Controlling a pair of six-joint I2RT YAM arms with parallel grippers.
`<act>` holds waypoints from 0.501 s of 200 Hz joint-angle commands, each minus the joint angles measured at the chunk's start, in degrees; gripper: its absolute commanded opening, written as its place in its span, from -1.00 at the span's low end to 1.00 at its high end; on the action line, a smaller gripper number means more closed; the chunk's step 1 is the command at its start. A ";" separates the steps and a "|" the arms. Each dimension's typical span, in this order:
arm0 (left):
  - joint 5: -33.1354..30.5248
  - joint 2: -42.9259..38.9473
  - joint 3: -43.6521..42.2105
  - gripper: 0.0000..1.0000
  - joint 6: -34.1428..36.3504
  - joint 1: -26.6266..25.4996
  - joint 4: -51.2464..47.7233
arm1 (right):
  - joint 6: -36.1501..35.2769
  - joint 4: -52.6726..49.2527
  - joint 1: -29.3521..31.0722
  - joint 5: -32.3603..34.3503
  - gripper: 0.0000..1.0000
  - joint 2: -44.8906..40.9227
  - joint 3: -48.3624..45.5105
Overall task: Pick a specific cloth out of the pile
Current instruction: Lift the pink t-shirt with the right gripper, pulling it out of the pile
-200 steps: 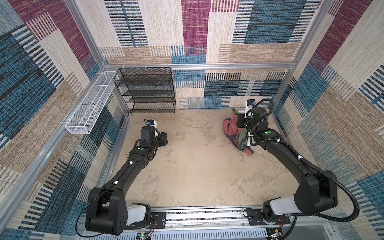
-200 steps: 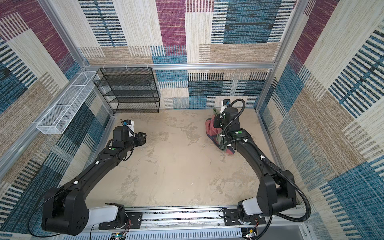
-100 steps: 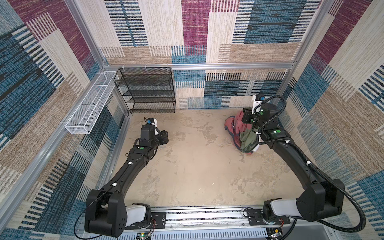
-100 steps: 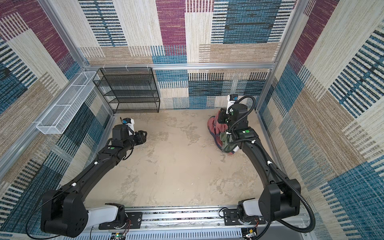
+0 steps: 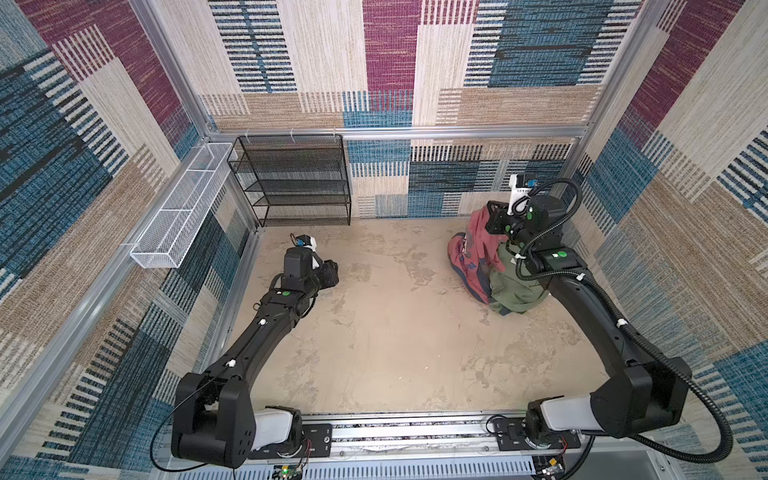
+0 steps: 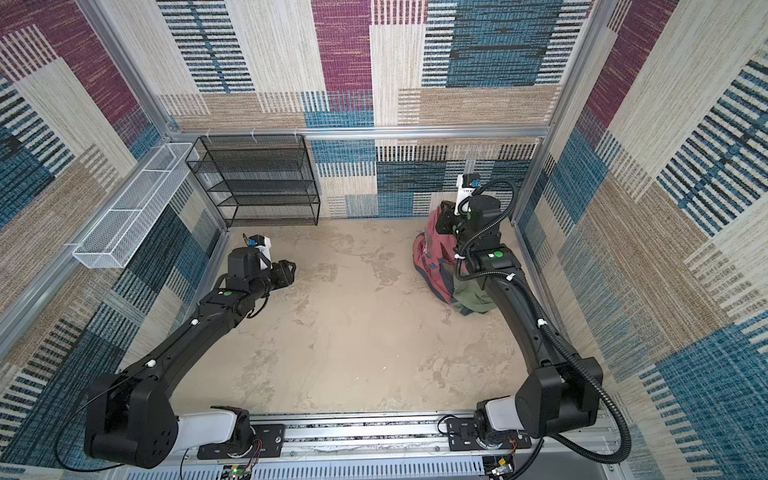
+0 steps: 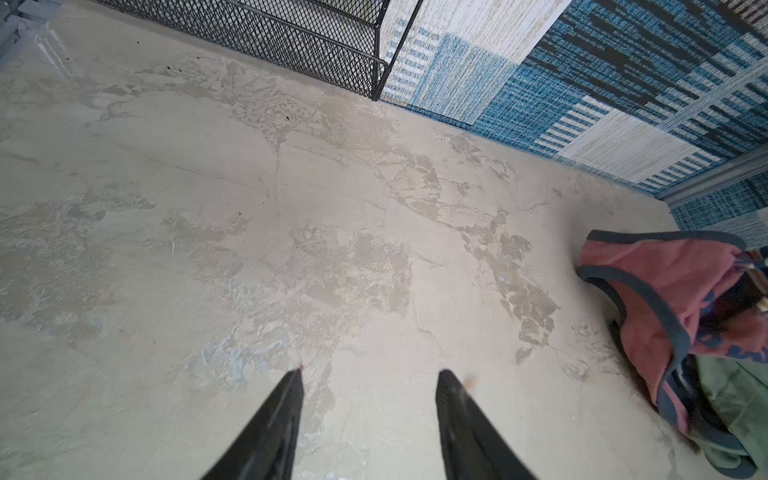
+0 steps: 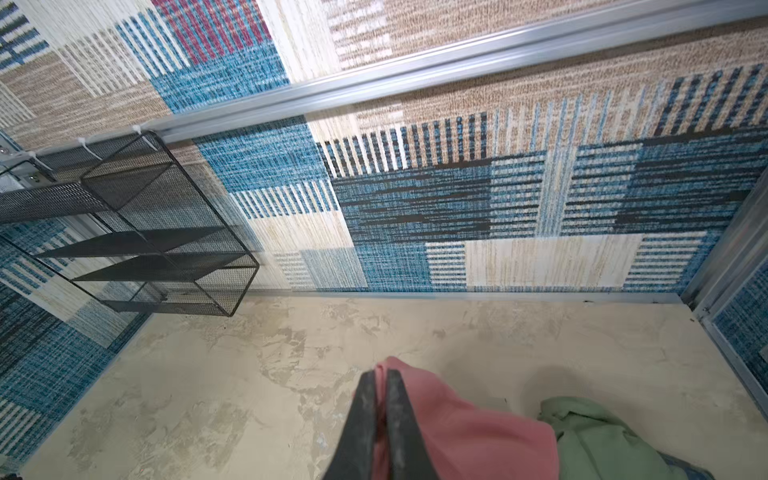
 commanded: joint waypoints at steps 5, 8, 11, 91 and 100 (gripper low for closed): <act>0.16 0.13 0.85 0.10 -0.92 -0.09 -0.04 | 0.81 3.19 -0.14 -1.08 -1.00 0.88 2.95; 0.20 0.19 0.86 0.10 -0.92 -0.07 -0.04 | 0.80 3.06 -0.10 -1.13 -1.00 1.08 3.34; 0.27 0.17 0.99 0.10 -0.92 -0.06 -0.08 | 0.77 2.97 -0.09 -1.20 -1.00 1.27 3.76; -1.45 -3.11 3.65 0.10 0.66 -0.15 -3.86 | 0.87 1.07 -0.16 -8.24 -1.00 5.28 15.88; -1.64 -3.82 3.50 0.10 0.66 -0.15 -3.81 | 0.97 0.80 -0.09 -9.43 -1.00 5.72 17.71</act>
